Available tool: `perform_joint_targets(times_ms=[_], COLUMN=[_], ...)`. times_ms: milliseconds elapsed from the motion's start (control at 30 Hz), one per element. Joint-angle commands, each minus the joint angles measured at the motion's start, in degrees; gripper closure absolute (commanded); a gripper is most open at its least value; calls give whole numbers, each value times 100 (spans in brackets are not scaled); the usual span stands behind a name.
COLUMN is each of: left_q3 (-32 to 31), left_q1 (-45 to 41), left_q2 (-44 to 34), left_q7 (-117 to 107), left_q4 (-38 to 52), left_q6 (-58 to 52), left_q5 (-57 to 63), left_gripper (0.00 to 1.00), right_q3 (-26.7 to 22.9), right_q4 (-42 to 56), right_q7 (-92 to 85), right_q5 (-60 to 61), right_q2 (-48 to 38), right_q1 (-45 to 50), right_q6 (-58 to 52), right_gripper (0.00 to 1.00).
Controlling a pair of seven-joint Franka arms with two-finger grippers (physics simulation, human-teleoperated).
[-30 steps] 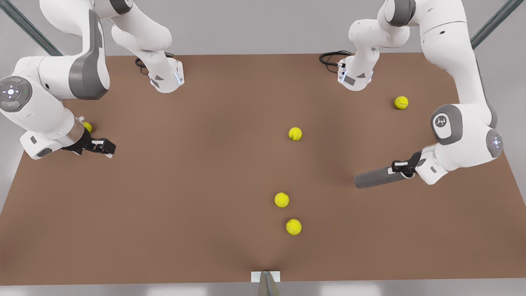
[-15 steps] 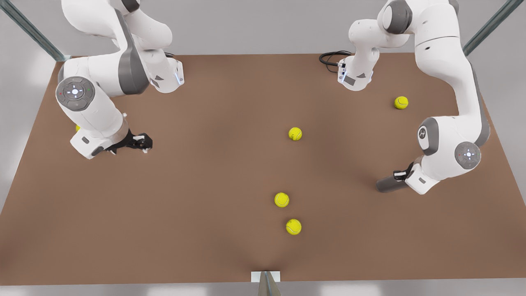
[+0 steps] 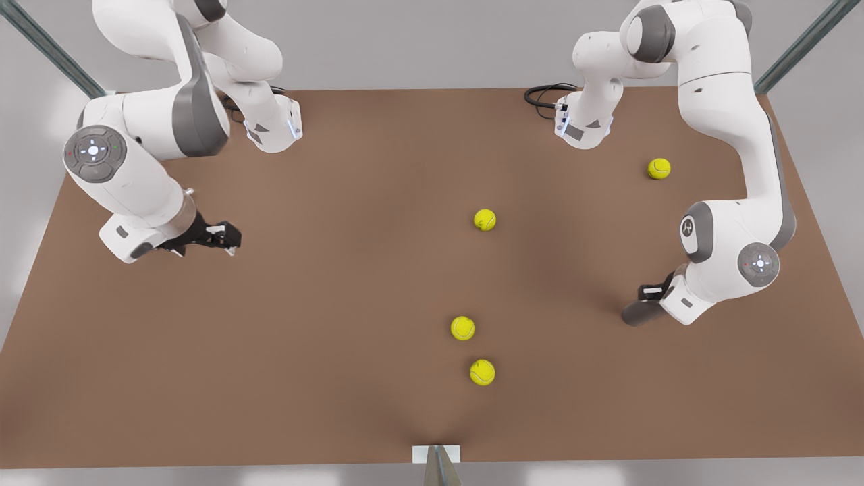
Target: Put the tennis tube upright
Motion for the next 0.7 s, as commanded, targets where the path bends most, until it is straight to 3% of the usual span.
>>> perform_joint_targets(times_ms=[0, 667], left_q3=[0, 9], left_q1=[0, 0], left_q2=[0, -185], left_q7=[-2, -28], left_q4=[0, 18], left_q6=[0, -158], left_q5=[37, 194], left_gripper=[0, 0], right_q3=[0, 0], right_q4=[0, 0], right_q7=[0, -18], right_q5=[-1, -18], right_q2=[-1, -1], right_q1=[13, -4], right_q6=[0, 9], right_gripper=[0, 0])
